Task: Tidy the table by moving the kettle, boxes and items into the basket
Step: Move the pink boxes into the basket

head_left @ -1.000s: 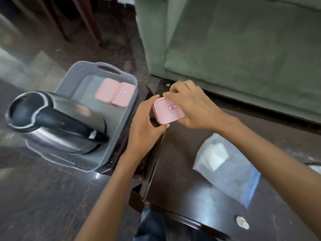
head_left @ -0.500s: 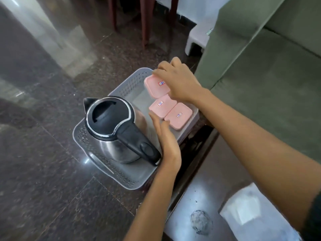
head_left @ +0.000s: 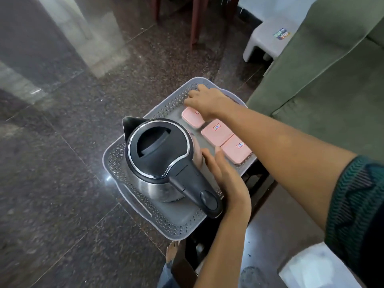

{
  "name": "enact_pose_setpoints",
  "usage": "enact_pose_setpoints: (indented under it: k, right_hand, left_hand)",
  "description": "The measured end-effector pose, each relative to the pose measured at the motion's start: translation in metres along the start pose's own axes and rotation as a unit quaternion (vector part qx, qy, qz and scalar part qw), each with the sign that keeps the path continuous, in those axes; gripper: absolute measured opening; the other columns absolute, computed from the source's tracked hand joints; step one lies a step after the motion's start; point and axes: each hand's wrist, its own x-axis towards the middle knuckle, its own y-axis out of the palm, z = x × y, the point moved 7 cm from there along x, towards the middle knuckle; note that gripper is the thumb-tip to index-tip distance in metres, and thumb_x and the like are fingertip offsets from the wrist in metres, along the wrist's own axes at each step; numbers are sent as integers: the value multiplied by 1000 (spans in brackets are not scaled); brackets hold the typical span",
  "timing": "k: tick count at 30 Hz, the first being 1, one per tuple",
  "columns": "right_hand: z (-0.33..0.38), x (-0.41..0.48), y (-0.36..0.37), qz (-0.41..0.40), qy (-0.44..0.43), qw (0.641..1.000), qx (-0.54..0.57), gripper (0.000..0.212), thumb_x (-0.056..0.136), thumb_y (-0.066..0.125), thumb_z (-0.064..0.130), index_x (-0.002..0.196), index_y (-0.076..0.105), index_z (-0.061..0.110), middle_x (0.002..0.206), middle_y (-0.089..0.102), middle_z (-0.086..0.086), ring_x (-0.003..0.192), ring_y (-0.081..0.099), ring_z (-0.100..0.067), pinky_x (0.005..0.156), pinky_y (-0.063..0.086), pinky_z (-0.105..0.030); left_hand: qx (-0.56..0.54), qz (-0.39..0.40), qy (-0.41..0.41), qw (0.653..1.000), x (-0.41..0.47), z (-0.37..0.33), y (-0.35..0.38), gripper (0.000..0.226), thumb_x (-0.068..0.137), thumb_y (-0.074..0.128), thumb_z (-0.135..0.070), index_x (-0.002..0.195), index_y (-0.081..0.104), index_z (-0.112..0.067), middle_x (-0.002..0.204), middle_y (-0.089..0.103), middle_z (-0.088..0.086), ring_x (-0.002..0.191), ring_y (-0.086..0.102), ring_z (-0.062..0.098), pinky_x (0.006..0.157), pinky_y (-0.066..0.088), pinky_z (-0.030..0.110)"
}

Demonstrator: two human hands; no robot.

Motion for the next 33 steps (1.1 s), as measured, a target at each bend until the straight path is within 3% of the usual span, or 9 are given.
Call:
enact_pose_setpoints:
  k: [3, 6, 9, 13, 18, 24, 27, 29, 33]
  right_hand:
    - [-1, -1, 1, 12, 2, 1000, 10, 44, 87, 49, 5, 129, 44, 17, 134, 43, -12, 125, 35, -32, 93, 41, -44]
    - [-6, -5, 4, 24, 11, 1000, 16, 44, 88, 46, 4, 129, 45, 21, 135, 44, -9, 126, 35, -32, 93, 41, -44]
    - [-8, -10, 7, 29, 23, 999, 33, 47, 88, 46, 4, 131, 44, 24, 137, 42, -8, 128, 32, -31, 92, 41, -44]
    - [-10, -17, 7, 11, 32, 998, 49, 52, 88, 48, 5, 136, 41, 27, 140, 39, -7, 128, 34, -31, 92, 42, -44]
    - [-22, -48, -6, -105, 83, 983, 129, 64, 80, 56, 5, 138, 35, 24, 143, 34, -7, 125, 37, -32, 91, 43, -46]
    - [-46, -164, 13, -320, 209, 906, 182, 42, 70, 37, 6, 101, 64, 16, 113, 59, -5, 105, 49, -33, 75, 36, -39]
    - [-61, -246, 51, -378, 302, 847, 219, 37, 66, 37, 11, 87, 67, 14, 98, 67, -3, 96, 54, -33, 71, 36, -37]
    - [-66, -299, 81, -385, 352, 821, 232, 38, 64, 38, 10, 88, 68, 14, 95, 68, -2, 94, 56, -33, 72, 37, -37]
    - [-66, -398, 148, -367, 433, 780, 262, 43, 62, 45, -2, 97, 67, 11, 95, 68, -5, 93, 56, -34, 72, 38, -38]
  left_hand:
    - [-23, 18, -15, 999, 9, 10, -1, 53, 97, 40, -32, 146, 22, -21, 151, 22, -10, 130, 24, -1, 114, 14, 22]
    - [-28, 23, -23, 999, 19, 19, -3, 77, 70, 48, -60, 140, 33, -30, 146, 34, -14, 134, 31, 5, 118, 17, 37]
    - [-29, 21, -58, 998, 30, 45, -3, 44, 67, 49, -63, 108, 52, -46, 119, 48, -26, 124, 41, 6, 116, 22, 37]
    - [-27, 48, -57, 997, 29, 32, 4, 79, 76, 43, -61, 146, 23, -29, 153, 23, -13, 140, 26, 10, 118, 17, 38]
    - [16, 28, -14, 999, 19, 17, 8, 52, 99, 32, -30, 147, 20, -15, 155, 20, -5, 140, 23, 8, 112, 14, 18]
    - [148, 124, 198, 961, -32, 11, 30, 54, 80, 46, -16, 134, 44, -13, 142, 43, 2, 127, 39, 5, 104, 32, 15]
    - [206, 190, 307, 910, -74, 29, 42, 37, 78, 45, -10, 112, 58, -14, 118, 59, 5, 115, 52, 19, 103, 40, 34]
    - [241, 218, 329, 887, -98, 50, 49, 33, 79, 44, -8, 102, 59, -27, 108, 63, -1, 109, 57, 20, 99, 43, 46]
    - [300, 299, 283, 861, -157, 117, 61, 32, 81, 43, -7, 96, 61, -28, 101, 64, -9, 105, 58, 16, 95, 46, 39]
